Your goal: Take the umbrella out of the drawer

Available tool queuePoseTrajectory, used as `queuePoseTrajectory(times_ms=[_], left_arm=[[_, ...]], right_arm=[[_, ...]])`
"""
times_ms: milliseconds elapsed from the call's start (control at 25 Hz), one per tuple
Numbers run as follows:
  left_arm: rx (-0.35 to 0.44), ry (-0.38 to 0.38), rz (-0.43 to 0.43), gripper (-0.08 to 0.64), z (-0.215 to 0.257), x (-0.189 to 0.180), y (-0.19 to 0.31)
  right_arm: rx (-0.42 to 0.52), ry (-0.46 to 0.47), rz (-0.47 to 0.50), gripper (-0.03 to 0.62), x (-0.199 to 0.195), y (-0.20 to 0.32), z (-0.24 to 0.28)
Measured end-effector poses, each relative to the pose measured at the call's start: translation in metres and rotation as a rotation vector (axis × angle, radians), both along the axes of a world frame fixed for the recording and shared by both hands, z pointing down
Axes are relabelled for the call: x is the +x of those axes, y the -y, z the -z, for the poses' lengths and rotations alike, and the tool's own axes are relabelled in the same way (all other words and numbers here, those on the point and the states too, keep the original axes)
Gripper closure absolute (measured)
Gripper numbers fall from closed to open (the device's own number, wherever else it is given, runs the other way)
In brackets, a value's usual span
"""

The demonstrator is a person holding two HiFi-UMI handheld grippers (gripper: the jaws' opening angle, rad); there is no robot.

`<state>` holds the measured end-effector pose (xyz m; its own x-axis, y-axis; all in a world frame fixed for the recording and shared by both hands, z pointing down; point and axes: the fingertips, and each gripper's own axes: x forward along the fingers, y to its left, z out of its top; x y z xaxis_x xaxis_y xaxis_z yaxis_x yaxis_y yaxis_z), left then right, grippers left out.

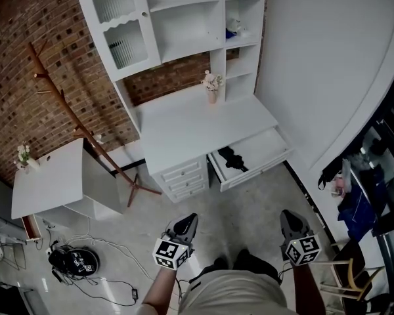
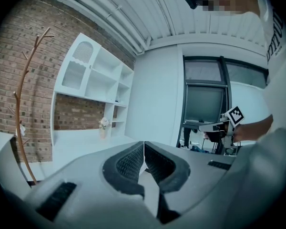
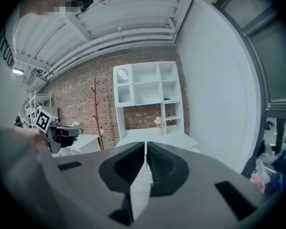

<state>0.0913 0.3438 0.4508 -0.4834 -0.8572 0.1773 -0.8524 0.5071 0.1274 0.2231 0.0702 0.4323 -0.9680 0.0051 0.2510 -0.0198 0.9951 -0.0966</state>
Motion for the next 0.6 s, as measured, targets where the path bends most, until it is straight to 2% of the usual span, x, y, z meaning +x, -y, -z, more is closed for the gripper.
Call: queuePoseTrajectory(times_ms=[280, 600], left_arm=[[0.003, 0.003, 0.023, 0.535, 0.005, -0.020, 0.007], [-0.012, -0.009, 0.056, 0.535, 0.003, -0.050, 0.022]], right_arm=[[-0.002, 0.007, 0.016, 0.558, -0.021, 0.007, 0.006], [0.003, 0.005, 0.028, 0.558, -0.063, 0.029, 0.005]])
